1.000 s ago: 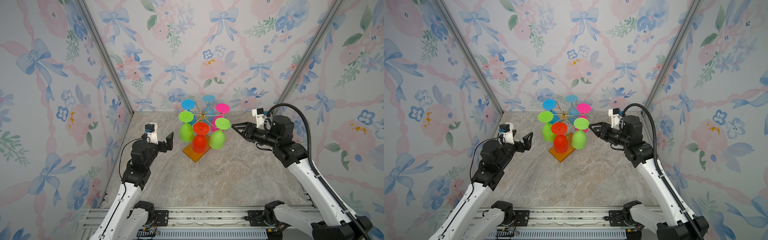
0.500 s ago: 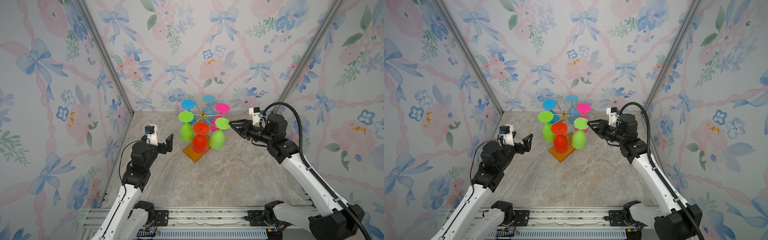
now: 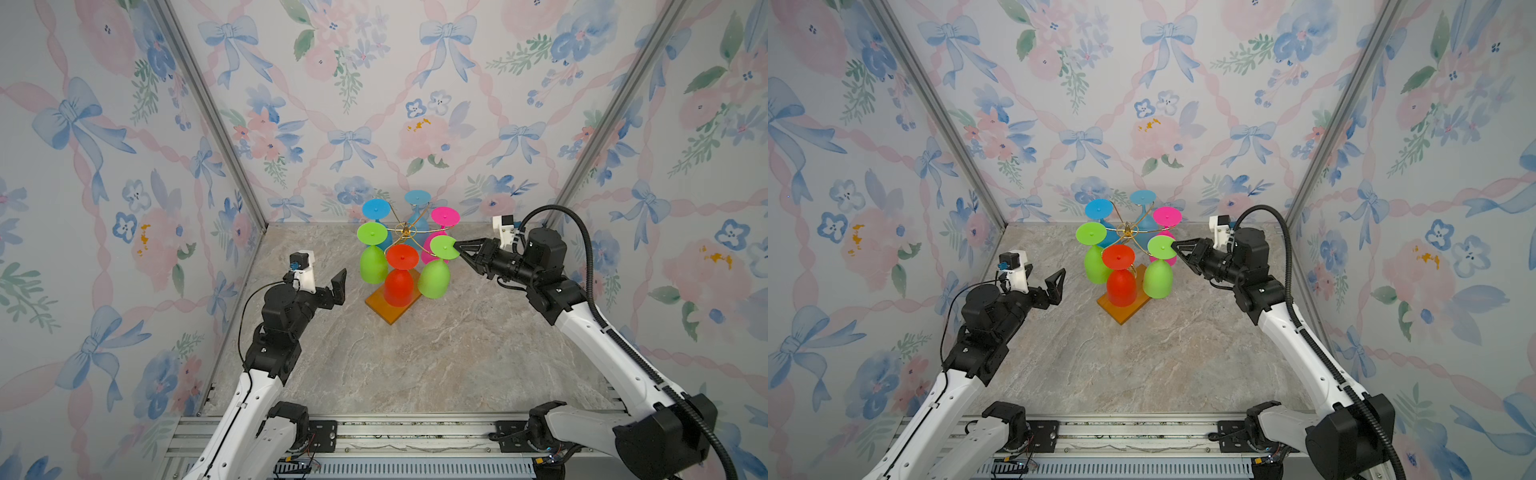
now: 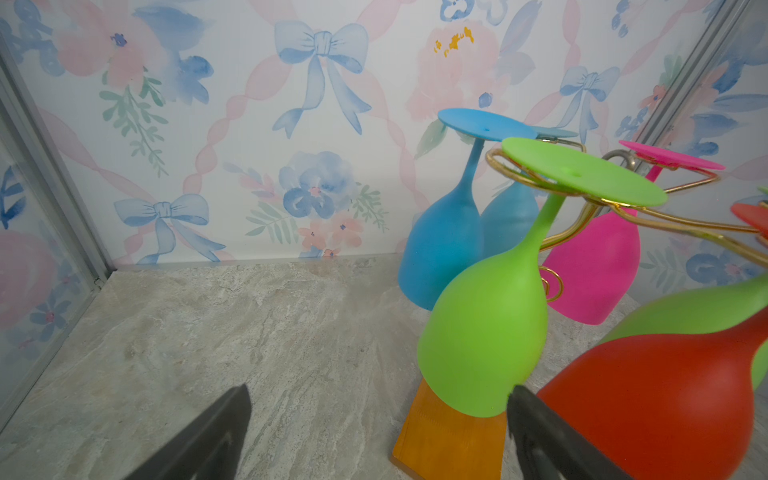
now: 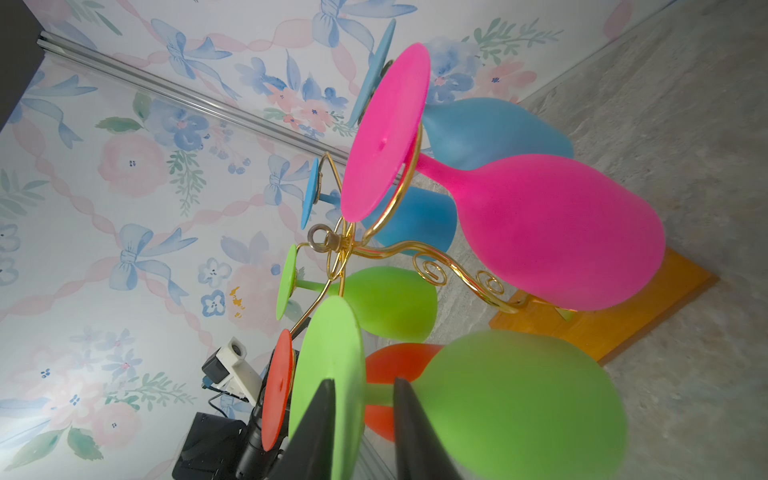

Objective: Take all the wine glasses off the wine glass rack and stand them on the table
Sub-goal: 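Reach the right gripper toward the lime-green glass base while raising the left arm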

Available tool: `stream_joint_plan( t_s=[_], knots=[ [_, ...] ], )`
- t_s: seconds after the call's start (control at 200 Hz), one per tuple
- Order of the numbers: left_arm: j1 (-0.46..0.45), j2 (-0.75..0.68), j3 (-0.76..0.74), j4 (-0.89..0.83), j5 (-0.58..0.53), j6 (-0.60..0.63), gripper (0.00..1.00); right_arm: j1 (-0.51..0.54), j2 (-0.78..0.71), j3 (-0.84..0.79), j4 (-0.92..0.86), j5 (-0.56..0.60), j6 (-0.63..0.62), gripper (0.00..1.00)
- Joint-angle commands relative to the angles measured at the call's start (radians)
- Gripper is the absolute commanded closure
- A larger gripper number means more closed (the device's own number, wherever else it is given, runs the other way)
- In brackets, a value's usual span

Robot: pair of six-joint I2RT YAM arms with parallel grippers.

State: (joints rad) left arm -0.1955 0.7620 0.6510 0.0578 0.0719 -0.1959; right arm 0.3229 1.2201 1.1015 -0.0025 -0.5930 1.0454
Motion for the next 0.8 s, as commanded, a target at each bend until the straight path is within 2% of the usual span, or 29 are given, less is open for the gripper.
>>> stream_joint_plan(
  t_s=[0.0, 0.565, 0.795],
  knots=[
    [0.004, -0.012, -0.01, 0.027, 0.0, -0.015, 0.02, 0.013, 0.009, -0.009, 0.051, -0.024, 0.024, 0.77],
    [0.005, -0.019, -0.014, 0.03, -0.015, -0.014, 0.02, 0.019, -0.02, -0.023, 0.075, -0.022, 0.075, 0.95],
    [0.005, -0.021, -0.016, 0.034, -0.017, -0.018, 0.02, 0.034, -0.046, -0.031, 0.07, -0.02, 0.095, 0.98]
  ],
)
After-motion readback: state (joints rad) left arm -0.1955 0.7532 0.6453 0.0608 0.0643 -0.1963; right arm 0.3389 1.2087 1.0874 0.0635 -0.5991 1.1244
